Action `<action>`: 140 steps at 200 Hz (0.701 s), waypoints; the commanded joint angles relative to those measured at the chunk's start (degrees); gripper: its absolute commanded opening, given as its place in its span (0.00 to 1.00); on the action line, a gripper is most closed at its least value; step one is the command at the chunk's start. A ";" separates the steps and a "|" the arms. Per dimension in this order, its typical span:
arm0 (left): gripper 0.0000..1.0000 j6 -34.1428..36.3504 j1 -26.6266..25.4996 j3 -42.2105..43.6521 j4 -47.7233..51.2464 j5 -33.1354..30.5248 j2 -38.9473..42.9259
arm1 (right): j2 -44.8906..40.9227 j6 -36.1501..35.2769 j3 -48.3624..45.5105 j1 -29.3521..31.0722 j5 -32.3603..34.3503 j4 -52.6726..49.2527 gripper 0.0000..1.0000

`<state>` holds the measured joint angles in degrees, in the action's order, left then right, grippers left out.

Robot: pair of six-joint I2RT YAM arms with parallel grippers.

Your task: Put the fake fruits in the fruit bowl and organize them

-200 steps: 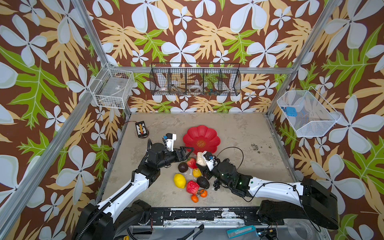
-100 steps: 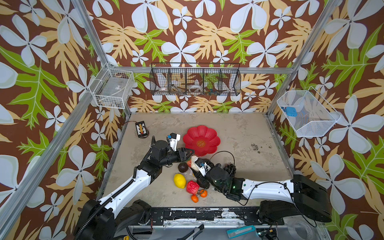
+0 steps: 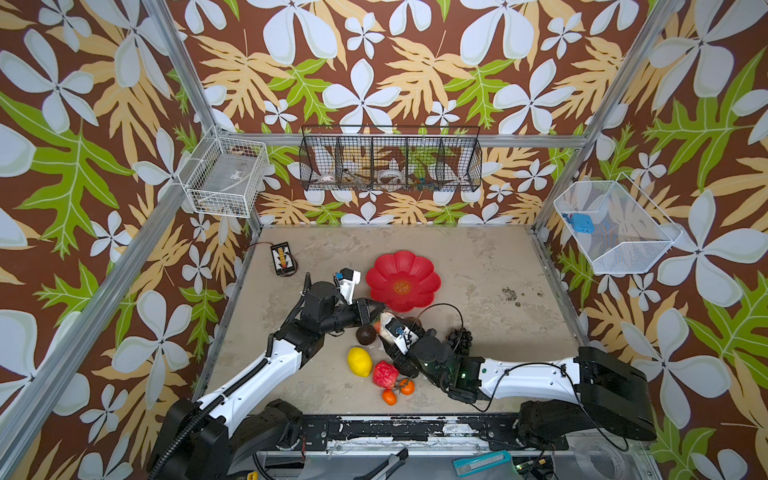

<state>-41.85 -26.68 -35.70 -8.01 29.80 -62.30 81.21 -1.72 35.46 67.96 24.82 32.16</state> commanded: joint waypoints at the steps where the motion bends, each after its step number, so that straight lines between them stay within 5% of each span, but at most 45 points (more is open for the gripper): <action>1: 0.27 0.08 0.03 -0.16 -0.15 -0.29 -0.10 | 0.09 -0.03 0.01 0.06 1.28 1.59 0.61; 140: 0.14 -0.43 0.00 0.06 -0.43 0.96 -0.63 | 2.22 -0.76 1.57 0.77 2.64 1.24 0.61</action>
<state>-41.91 -26.68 -35.68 -7.79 30.06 -62.89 83.02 -2.15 36.60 68.60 25.98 32.14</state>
